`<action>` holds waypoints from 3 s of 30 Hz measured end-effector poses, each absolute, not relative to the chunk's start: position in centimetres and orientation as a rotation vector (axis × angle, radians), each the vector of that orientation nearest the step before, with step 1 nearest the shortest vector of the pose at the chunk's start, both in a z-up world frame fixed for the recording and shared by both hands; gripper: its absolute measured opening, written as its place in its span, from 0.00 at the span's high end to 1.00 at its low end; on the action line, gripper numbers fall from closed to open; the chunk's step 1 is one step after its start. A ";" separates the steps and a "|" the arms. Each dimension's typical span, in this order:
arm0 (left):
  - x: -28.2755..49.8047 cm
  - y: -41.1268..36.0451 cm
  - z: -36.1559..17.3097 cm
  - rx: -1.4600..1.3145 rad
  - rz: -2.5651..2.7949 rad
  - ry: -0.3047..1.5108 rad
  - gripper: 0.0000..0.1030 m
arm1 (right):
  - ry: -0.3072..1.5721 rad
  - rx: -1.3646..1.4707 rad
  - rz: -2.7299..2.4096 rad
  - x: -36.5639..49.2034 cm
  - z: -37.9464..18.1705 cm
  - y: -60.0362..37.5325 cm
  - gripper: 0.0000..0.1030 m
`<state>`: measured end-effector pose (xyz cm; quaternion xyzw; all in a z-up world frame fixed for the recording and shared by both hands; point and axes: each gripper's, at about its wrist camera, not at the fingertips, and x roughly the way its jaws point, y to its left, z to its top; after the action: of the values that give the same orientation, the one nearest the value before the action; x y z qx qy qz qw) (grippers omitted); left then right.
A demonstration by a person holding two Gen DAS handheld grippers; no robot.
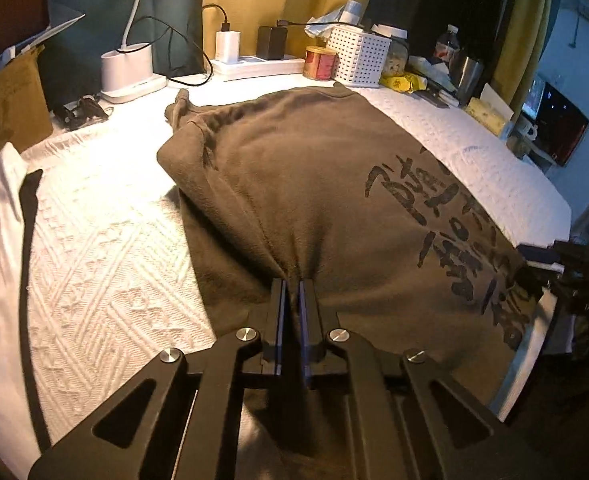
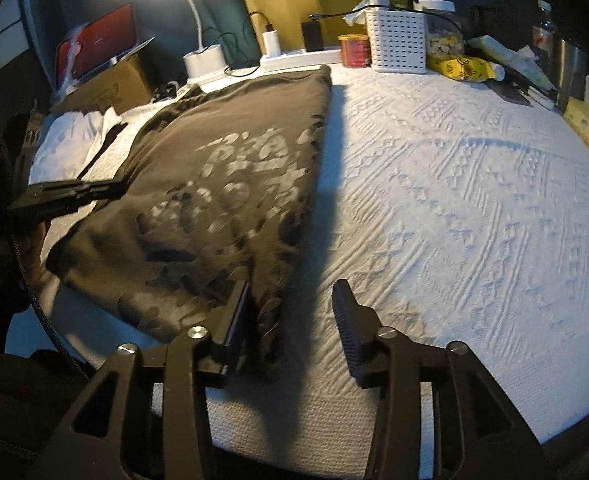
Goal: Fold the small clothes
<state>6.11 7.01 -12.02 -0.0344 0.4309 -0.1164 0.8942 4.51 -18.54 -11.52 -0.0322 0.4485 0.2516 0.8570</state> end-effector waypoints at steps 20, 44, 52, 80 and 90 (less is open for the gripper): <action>8.3 8.2 -10.3 -0.132 -0.143 0.907 0.46 | 0.955 -0.028 0.545 9.7 -11.4 -18.3 0.46; 14.6 10.1 -11.1 -0.166 -0.119 0.920 0.36 | 0.985 -0.045 0.527 17.4 -12.1 -17.0 0.37; 16.9 11.3 -11.6 -0.175 -0.107 0.913 0.35 | 0.981 -0.056 0.518 20.5 -12.5 -16.4 0.37; 22.1 11.5 -12.8 -0.182 -0.198 0.886 0.16 | 0.968 -0.030 0.586 29.4 -12.8 -12.4 0.37; 22.2 6.9 -13.0 -0.012 -0.271 0.907 0.27 | 0.964 -0.093 0.682 29.2 -13.2 -8.3 0.37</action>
<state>22.15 6.92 -12.96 -0.0057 0.4368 -0.1304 0.8900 29.18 -8.32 -13.19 -0.0436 0.4543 0.3214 0.8297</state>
